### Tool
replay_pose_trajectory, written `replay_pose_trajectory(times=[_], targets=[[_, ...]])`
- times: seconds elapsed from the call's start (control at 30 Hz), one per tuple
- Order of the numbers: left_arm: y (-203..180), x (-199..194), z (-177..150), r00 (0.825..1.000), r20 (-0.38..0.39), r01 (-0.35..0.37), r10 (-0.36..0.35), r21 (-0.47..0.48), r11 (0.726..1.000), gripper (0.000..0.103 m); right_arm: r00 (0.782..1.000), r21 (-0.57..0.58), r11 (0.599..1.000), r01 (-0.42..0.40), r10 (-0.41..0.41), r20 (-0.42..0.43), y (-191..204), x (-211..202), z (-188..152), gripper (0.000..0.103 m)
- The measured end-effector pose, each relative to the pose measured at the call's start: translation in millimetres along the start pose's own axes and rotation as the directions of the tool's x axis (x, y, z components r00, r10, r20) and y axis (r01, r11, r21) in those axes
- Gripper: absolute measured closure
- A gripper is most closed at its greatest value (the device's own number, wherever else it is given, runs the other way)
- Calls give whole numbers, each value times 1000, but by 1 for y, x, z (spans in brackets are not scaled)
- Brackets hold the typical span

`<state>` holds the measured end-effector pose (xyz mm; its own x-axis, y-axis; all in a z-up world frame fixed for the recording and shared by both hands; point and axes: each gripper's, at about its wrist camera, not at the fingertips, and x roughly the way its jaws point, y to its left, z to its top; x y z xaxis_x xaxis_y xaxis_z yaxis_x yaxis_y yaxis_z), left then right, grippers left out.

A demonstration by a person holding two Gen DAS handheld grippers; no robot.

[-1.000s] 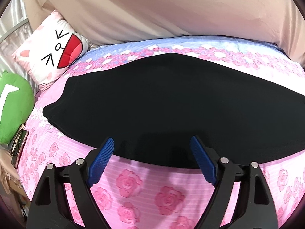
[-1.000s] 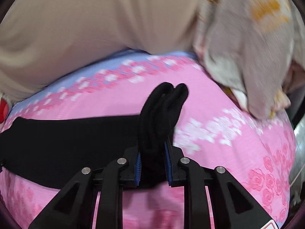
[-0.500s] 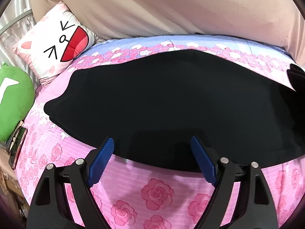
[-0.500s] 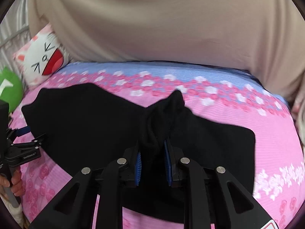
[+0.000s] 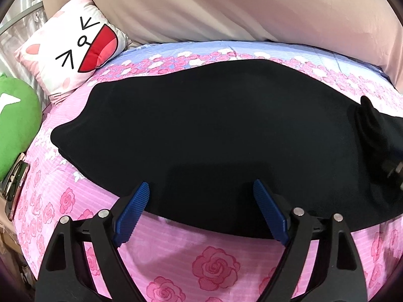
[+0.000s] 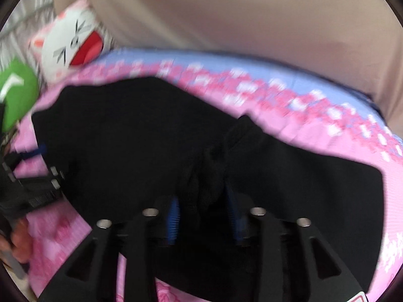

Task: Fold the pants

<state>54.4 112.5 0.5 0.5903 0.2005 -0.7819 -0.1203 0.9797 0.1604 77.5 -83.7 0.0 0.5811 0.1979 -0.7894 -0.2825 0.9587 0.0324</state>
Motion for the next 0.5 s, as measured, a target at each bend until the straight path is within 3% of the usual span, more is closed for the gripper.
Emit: replay_pose_trajectory(times=[0.1,0.23,0.33,0.4,0.5], targets=[[5,-6,-1,1000,11,-8,8,-5,1000,20,998,29,999,-24,22,64,-10,-39,-13,60],[12,-18,-2,1000,28,3,-2,-34,999,20,982,145,984,106,-126,141,-65,-100,-40,44],[8,-26,-3,999,38,15,-13,-46,999,20,968,314,928,198,-236,87,-130,-120,-74,42],[0,-31,-4,999,37,26,-25,-50,998,20,975,420,891,170,-215,60,-160,-119,-93,42],[-12,-37,-4,999,36,38,-36,-34,999,20,993,555,832,20,-79,82,-190,-108,-119,42]])
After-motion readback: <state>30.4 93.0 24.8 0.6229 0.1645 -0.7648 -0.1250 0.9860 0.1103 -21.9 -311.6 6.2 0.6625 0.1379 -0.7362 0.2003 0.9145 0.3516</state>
